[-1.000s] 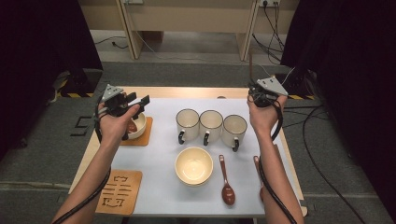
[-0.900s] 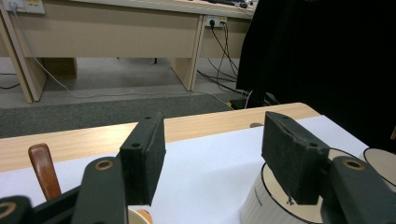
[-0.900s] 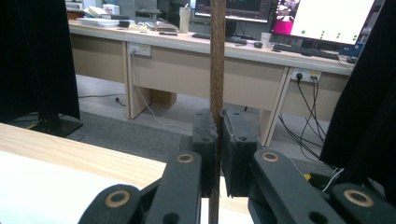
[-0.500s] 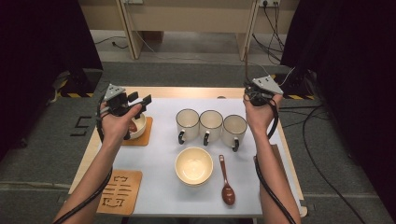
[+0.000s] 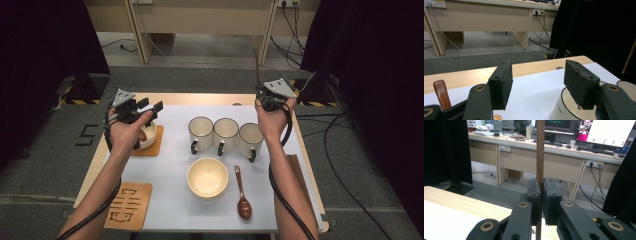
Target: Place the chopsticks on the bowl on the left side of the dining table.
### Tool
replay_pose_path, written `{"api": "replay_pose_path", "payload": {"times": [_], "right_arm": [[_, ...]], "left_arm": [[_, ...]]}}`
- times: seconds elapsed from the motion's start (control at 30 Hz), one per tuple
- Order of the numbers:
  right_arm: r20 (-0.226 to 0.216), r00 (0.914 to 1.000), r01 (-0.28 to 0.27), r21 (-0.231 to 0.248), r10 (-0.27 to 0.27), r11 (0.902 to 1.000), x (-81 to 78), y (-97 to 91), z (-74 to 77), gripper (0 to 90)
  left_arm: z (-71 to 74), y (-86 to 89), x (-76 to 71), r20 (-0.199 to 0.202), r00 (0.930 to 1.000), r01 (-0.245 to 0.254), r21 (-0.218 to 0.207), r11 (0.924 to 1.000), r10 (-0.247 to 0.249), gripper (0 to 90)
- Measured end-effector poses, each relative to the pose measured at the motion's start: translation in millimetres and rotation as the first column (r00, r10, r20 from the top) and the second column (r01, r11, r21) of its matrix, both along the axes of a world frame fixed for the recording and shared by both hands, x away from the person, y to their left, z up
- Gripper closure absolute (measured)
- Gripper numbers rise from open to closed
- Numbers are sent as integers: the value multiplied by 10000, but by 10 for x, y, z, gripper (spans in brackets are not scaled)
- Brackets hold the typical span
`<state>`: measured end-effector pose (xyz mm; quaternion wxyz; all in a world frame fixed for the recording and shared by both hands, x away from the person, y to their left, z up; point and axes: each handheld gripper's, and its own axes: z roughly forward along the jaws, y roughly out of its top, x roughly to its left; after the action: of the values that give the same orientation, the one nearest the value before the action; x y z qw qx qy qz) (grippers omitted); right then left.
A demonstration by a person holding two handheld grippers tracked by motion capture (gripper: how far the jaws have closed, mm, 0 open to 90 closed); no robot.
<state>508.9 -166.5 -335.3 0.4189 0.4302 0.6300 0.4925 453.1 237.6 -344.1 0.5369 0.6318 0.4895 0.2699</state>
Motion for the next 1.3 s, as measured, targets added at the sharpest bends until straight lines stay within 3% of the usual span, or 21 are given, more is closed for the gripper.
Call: {"api": "replay_pose_path", "payload": {"times": [1.3], "right_arm": [[-14,9979,-651,-222,651,9976,109,345,-29,853]], "left_arm": [[47,-107,55,69,9998,175,124,9998,-176,393]]}}
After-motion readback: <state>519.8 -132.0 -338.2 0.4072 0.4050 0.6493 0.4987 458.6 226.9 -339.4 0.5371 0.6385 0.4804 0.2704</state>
